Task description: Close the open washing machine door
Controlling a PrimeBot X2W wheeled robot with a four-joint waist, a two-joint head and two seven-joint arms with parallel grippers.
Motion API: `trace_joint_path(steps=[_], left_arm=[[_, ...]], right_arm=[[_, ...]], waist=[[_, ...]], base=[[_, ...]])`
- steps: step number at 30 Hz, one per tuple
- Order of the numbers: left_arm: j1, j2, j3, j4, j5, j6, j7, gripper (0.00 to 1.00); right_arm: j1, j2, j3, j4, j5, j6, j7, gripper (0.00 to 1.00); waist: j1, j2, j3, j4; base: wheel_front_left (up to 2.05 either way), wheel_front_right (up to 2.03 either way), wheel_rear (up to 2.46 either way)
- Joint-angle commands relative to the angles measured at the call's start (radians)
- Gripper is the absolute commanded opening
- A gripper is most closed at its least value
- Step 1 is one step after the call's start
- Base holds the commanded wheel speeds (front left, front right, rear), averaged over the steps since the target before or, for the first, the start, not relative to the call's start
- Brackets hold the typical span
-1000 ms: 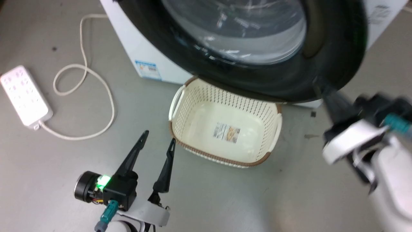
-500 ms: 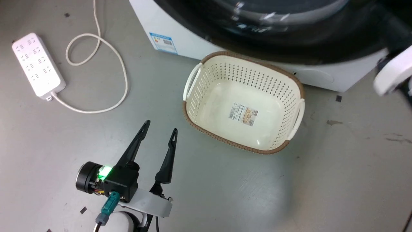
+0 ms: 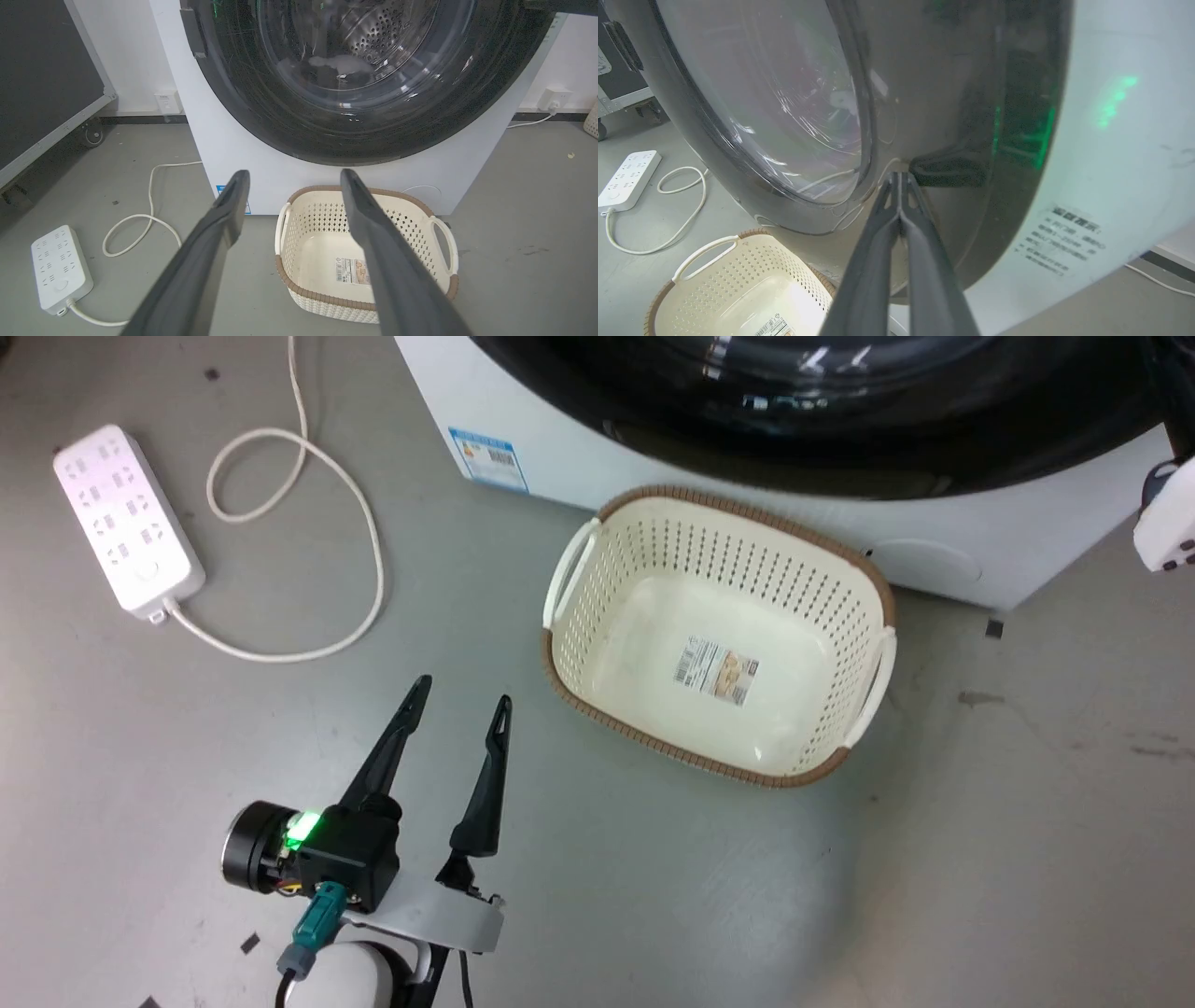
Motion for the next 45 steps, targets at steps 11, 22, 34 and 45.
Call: trace_joint_path(steps=[11, 22, 34, 45], left_arm=[[0.073, -0.003, 0.044, 0.057, -0.016, 0.007, -0.004, 1.0], [0.199, 0.013, 0.083, 0.065, -0.031, -0.008, -0.004, 1.0], [0.238, 0.011, 0.109, 0.126, -0.052, -0.017, -0.004, 1.0], [0.214, 0.002, 0.112, 0.164, -0.061, -0.024, -0.004, 1.0]], right_arm=[[0.242, 0.011, -0.008, -0.015, -0.002, -0.02, -0.133, 1.0], [0.826, 0.282, -0.313, -0.515, -0.203, -0.02, -0.144, 1.0], [1.067, 0.408, -0.348, -0.681, -0.277, -0.02, -0.139, 1.0], [1.106, 0.412, -0.351, -0.639, -0.344, -0.02, -0.141, 1.0]], waist=[[0.0, -0.0001, -0.257, -0.064], [0.0, -0.0001, -0.421, -0.158], [0.0, -0.0001, -0.442, -0.19], [0.0, -0.0001, -0.437, -0.175]], base=[[0.0, 0.0, 0.0], [0.0, 0.0, 0.0], [0.0, 0.0, 0.0], [0.0, 0.0, 0.0]])
